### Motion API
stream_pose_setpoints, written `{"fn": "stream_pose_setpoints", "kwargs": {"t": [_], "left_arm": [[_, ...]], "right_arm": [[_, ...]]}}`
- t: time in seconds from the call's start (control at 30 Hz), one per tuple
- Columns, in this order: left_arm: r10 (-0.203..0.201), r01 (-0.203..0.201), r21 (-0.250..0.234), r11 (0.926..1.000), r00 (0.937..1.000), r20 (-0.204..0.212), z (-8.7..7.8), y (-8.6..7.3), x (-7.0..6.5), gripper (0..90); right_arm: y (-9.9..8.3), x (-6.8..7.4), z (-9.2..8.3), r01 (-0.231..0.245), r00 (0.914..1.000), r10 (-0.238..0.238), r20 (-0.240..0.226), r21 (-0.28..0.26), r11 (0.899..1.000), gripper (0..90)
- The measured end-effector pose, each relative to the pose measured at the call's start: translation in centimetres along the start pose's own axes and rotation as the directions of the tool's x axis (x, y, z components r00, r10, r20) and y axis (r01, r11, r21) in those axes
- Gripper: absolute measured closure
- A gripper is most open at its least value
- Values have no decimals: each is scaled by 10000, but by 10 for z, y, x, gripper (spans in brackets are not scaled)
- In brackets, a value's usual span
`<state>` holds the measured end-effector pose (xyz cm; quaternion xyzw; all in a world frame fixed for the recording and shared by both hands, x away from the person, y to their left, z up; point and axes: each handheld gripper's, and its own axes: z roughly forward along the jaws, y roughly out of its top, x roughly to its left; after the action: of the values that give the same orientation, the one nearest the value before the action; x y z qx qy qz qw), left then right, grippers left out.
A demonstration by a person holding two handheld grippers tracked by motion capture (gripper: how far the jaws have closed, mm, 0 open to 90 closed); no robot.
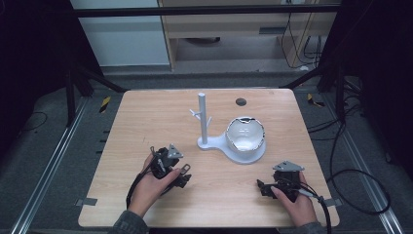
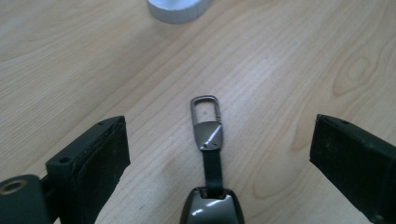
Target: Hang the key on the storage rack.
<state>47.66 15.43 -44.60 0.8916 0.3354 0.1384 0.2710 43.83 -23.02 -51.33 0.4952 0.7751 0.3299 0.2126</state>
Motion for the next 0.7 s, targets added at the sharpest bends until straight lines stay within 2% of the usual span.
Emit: {"fn": "stream_pose_setpoints", "kwargs": {"t": [0.07, 0.1, 0.17, 0.2, 0.23, 0.27, 0.33, 0.4, 0.47, 0.63, 0.67, 0.7], "left_arm": [[142, -153, 649, 9978, 9997, 173, 0, 8, -4, 48], [274, -295, 1209, 9922, 9994, 193, -1, 14, -8, 47], [487, -496, 1659, 9849, 9988, 96, -3, 19, -10, 46], [736, -736, 1992, 9772, 9973, 74, -5, 22, -10, 45], [736, -736, 1992, 9772, 9973, 74, -5, 22, -10, 43], [957, -964, 2493, 9636, 9953, 149, -5, 25, -11, 45], [1107, -1181, 2941, 9485, 9930, 419, -4, 25, -14, 51], [1256, -1297, 3121, 9412, 9915, 334, -2, 25, -16, 48], [1396, -1441, 3142, 9383, 9895, 370, 0, 26, -16, 51], [1160, -1218, 3417, 9319, 9925, 375, 3, 30, -13, 92], [1176, -1240, 3545, 9268, 9923, 395, 5, 30, -12, 92], [1272, -1319, 3724, 9187, 9912, 374, 8, 32, -12, 97]], "right_arm": [[0, 0, 0, -4, 10000, 4, -1, 3, 10000, 4], [0, 0, 0, 20, 10000, -20, -22, 2, 10000, 4], [0, 0, 0, 42, 10000, -42, -46, 0, 10000, 4], [0, -1, 0, 47, 10000, -47, -51, -4, 10000, 4], [0, -1, 0, 47, 10000, -47, -51, -4, 10000, 4], [0, -1, 0, 50, 10000, -50, -62, -2, 10000, 4], [0, -1, 0, 46, 10000, -46, -58, 0, 10000, 4], [0, -1, 0, 49, 10000, -49, -59, -3, 10000, 4], [0, -1, 0, 51, 10000, -51, -62, -1, 10000, 4], [1, -2, 1, 30, 10000, -30, -29, 1, 10000, 4], [1, -2, 1, 6, 10000, -6, -5, 9, 10000, 4], [1, -2, 1, -4, 10000, 4, 0, 6, 10000, 4]]}}
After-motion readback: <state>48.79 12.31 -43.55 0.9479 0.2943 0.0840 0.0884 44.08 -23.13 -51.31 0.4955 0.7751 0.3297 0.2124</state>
